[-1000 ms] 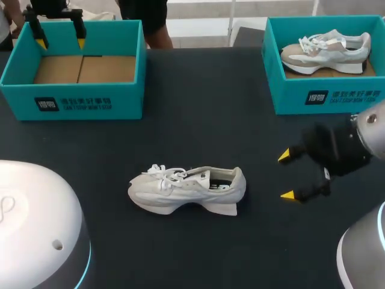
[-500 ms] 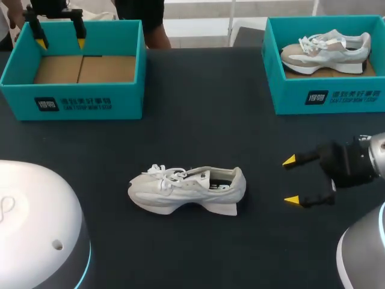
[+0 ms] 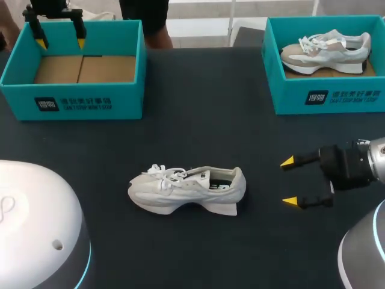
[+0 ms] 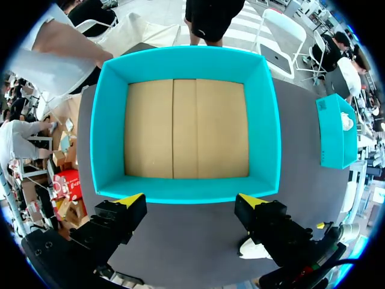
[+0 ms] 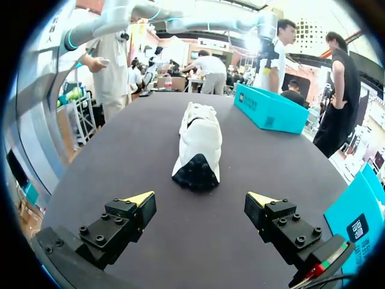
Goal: Take the shoe out of the shoebox, open the shoe tongue, remove and reinsert the insole, then place the shoe into the shoebox
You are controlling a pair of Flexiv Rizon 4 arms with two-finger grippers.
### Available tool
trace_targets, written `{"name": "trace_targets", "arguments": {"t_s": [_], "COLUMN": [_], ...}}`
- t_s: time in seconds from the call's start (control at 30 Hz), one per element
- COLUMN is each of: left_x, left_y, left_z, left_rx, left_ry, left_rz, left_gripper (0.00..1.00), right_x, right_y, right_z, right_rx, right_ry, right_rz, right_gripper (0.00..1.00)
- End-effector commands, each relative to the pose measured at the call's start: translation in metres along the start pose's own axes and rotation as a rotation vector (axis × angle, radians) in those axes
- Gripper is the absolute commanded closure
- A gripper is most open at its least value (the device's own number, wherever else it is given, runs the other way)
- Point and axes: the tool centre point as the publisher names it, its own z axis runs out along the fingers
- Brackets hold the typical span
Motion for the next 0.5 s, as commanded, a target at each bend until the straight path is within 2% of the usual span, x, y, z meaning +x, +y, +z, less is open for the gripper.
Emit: {"name": "trace_targets", "arguments": {"t_s": [0.03,0.3,0.5], "left_x": [0.000,0.000,0.000], "left_y": [0.000,0.000,0.000], "left_z": [0.000,0.000,0.000], "left_rx": [0.000,0.000,0.000], "left_ry": [0.000,0.000,0.000], "left_rz": [0.000,0.000,0.000], "left_gripper": [0.00,0.00,0.00], "right_x": [0.000,-0.005,-0.009], "right_y": [0.001,-0.005,-0.023], "right_z": [0.000,0.030,0.043], "right_rx": [0.004,-0.026,-0.019], "right_ry": [0.000,-0.011,0.003], "right_rz": [0.000,-0.024,-0.026], "right_gripper": [0.00,0.00,0.00]}}
